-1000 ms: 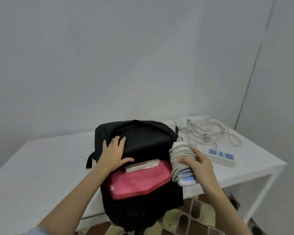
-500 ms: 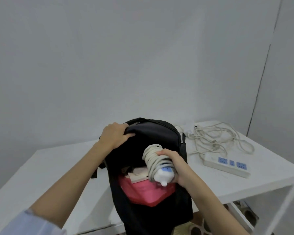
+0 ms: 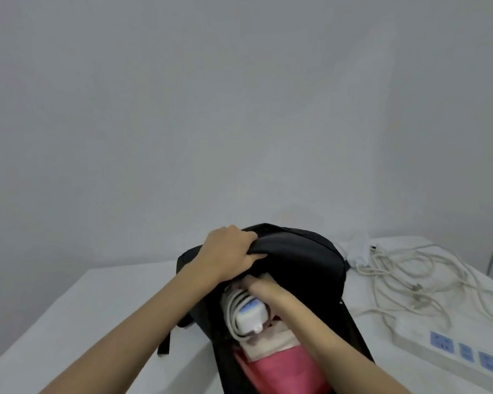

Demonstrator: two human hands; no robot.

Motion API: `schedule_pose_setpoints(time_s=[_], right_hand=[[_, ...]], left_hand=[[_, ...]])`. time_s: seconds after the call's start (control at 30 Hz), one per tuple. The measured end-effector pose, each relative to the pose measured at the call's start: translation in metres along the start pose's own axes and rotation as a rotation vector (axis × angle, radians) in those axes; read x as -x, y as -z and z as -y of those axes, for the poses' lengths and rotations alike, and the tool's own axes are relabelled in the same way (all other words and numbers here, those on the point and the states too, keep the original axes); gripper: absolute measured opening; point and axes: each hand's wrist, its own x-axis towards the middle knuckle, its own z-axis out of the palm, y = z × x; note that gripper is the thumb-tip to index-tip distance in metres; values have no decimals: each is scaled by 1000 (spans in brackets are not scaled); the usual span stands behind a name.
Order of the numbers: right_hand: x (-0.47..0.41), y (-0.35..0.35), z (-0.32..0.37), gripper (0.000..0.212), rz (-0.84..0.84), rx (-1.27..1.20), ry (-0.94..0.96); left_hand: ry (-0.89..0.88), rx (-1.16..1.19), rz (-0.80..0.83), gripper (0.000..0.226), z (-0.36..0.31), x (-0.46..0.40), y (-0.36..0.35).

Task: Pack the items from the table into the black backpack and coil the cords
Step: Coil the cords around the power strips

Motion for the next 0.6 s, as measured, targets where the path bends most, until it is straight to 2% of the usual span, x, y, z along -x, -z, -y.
schedule_pose_setpoints(time_s=[0.1, 0.2, 0.3, 0.33, 0.4, 0.5, 0.6], right_hand=[[-24, -22, 2, 53, -8, -31, -2], [-35, -26, 2, 53, 129, -140, -23], [-31, -16, 2, 36, 265, -327, -328], [-26, -10, -4, 35, 339, -443, -395], [-18, 4, -24, 41, 367, -679, -513], [-10, 8, -37, 50, 389, -936, -566], [-6, 5, -38, 50, 430, -1033, -576]], left_hand=[[31, -38, -4, 37, 3, -2, -8], [80, -6, -37, 38, 17, -3, -12], [127, 146, -33, 41, 37, -1, -15], [149, 207, -24, 44, 45, 1, -16], [172, 275, -6, 46, 56, 7, -20], [135, 264, 21, 33, 51, 8, -24], [140, 285, 24, 31, 49, 5, -22]])
